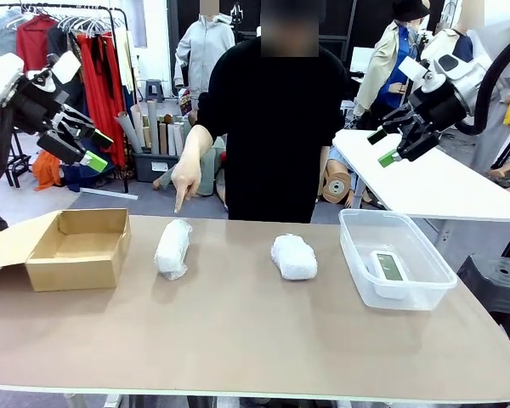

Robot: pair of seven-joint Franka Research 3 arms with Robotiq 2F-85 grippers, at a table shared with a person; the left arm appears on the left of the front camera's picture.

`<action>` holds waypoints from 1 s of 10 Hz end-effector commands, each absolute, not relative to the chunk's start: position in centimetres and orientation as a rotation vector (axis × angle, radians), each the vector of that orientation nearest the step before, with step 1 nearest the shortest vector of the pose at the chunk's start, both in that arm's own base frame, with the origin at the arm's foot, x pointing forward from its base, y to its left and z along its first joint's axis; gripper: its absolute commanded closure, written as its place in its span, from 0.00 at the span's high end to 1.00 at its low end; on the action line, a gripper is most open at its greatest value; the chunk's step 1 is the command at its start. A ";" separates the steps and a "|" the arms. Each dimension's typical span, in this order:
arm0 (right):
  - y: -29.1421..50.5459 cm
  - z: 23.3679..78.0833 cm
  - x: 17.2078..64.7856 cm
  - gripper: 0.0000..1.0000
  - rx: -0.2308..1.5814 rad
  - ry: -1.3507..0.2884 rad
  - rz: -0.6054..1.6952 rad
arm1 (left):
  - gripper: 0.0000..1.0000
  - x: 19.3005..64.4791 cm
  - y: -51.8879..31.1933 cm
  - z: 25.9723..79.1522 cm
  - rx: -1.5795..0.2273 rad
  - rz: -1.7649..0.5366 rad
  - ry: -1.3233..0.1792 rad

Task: Separate and place wrapped and unwrapped clocks.
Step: Pick up the Digital clock indicated by the person.

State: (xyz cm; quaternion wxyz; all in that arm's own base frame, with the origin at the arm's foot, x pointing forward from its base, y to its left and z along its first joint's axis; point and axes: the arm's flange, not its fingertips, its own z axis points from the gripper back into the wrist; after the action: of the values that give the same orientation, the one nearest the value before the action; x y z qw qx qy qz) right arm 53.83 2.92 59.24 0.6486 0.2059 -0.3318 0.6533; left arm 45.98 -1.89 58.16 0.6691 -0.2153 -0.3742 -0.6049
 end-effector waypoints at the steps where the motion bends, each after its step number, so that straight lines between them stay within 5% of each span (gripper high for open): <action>1: 2.9 59.3 53.8 1.00 0.469 -0.754 1.486 | 1.00 46.0 -1.8 58.2 -0.494 -1.365 -0.848; 10: 2.9 59.3 53.8 1.00 0.469 -0.754 1.486 | 1.00 44.8 -4.4 60.3 -0.420 -1.282 -0.730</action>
State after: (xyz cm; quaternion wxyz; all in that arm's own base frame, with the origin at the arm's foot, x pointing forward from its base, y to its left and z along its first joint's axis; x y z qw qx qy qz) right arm 53.83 2.92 59.23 0.6486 0.2060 -0.3318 0.6533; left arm 45.63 -3.19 59.19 0.6992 -0.1997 -0.3447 -0.5936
